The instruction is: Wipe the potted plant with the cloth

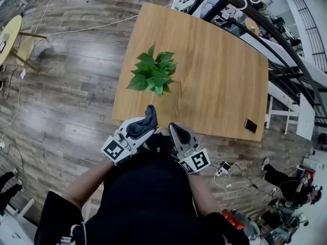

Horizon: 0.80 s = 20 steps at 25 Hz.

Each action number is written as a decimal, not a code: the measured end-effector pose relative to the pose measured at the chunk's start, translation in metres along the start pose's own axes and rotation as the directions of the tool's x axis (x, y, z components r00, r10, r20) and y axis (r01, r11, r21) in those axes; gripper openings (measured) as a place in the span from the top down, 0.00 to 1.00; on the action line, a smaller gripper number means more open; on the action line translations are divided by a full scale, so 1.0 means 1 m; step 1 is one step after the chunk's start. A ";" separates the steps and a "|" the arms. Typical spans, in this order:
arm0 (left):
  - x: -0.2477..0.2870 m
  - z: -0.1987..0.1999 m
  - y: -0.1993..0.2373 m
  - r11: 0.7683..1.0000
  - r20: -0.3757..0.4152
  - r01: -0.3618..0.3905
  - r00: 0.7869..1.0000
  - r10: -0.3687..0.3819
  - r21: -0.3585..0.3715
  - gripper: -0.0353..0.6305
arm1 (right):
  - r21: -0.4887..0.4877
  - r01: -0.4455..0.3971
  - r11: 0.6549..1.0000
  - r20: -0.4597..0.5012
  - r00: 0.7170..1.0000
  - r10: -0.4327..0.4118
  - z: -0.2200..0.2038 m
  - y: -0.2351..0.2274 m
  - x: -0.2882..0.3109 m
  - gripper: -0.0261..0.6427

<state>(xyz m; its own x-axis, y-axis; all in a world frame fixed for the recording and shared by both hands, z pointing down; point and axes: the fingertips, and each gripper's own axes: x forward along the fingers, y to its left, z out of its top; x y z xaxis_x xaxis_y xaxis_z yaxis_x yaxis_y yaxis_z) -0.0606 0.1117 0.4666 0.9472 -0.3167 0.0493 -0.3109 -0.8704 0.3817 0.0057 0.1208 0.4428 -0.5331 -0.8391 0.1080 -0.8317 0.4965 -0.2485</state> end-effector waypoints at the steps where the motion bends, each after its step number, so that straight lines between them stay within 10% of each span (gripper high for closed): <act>1: -0.001 0.002 -0.006 1.000 0.010 -0.005 1.000 0.005 0.009 0.67 | -0.018 -0.002 1.000 0.017 1.000 0.002 0.007 0.006 -0.005 0.93; 20: -0.004 0.022 -0.122 0.948 0.159 -0.304 0.945 0.287 0.098 0.68 | -0.133 0.037 0.990 0.155 0.988 -0.016 0.061 0.044 -0.093 0.94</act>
<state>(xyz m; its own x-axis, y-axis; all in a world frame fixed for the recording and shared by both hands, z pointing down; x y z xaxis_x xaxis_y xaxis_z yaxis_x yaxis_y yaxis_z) -0.0284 0.2111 0.3992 0.7932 -0.6089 0.0099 -0.5906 -0.7651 0.2567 0.0277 0.2074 0.3635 -0.4893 -0.8712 -0.0389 -0.8640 0.4904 -0.1140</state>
